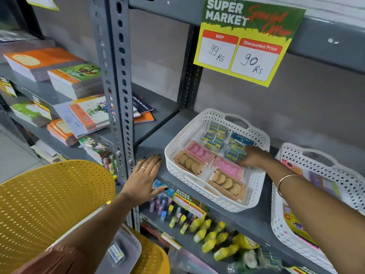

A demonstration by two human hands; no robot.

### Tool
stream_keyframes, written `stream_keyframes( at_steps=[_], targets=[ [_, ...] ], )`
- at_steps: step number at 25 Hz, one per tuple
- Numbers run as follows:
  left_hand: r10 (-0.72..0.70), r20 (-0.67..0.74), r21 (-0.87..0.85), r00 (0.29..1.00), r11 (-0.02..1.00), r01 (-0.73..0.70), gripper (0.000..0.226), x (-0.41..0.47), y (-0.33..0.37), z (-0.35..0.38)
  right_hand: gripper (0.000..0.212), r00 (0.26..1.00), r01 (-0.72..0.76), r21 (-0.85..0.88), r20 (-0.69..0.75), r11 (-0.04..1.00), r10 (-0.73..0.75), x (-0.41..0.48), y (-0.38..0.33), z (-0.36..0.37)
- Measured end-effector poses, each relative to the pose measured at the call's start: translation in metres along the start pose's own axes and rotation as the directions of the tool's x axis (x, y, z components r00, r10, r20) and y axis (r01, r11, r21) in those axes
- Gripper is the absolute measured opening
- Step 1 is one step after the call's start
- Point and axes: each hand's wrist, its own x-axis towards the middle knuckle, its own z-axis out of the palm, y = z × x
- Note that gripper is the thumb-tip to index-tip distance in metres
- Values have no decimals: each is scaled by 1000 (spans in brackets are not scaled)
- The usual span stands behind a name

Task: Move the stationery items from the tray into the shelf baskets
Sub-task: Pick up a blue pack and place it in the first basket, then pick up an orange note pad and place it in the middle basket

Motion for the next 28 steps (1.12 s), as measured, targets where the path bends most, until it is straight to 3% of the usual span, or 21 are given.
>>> stream_keyframes(
  at_steps=[3,12,14,16,19,22,25,28],
  targets=[
    [5,-6,-6,1000,1000,-5,86,0,0,2,39,999,42,-41,18,998,-41,4,1,-1],
    [8,-22,-16,1000,1000,-9,85,0,0,2,39,997,45,-94,64,995,-39,7,1,-4],
    [12,-7,-3,1000,1000,-12,86,1,0,-1,45,999,35,-177,-2,984,-36,3,-5,-13],
    [21,-21,-5,1000,1000,-21,86,-4,0,-5,39,978,77,-184,-178,980,-110,-8,-27,-25],
    [-3,-52,-15,999,1000,3,82,-40,-4,-2,23,814,343,30,-509,939,-281,-50,-101,-38],
    [-123,-1,-82,992,989,122,78,-109,-18,18,18,594,663,73,-657,745,-465,-109,-178,-23],
    [-236,109,-94,966,965,246,80,-196,-32,44,19,484,817,28,-578,576,-657,-138,-235,33],
    [-336,243,-70,910,929,362,81,-286,-32,68,21,506,851,33,-317,524,-802,-132,-279,123]
  ],
)
